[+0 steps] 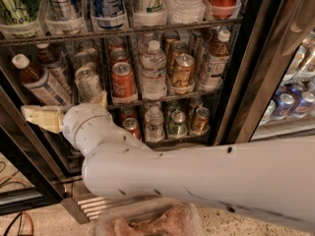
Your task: Pick 7up can from middle shelf of fridge
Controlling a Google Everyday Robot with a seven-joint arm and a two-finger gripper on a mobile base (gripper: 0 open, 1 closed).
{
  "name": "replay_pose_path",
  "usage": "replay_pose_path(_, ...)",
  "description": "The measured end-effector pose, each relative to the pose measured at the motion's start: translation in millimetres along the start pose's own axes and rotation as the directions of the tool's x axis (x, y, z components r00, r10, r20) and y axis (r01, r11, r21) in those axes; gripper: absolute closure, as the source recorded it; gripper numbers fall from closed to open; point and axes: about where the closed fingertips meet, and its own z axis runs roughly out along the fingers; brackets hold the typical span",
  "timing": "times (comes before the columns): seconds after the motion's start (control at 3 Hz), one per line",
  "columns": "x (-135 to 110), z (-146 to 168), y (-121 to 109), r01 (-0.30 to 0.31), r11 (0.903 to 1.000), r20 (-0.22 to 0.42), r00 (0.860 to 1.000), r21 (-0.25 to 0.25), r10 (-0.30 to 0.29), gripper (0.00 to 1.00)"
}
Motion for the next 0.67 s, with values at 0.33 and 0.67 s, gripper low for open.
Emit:
replay_pose_path(0.33, 4.4, 3.6, 9.5, 0.071, 0.9974, -0.013, 0.997, 0.012, -0.071, 0.0)
replay_pose_path(0.67, 10.5, 6.7, 2.8, 0.142, 0.9871, -0.046, 0.989, 0.074, -0.138, 0.0)
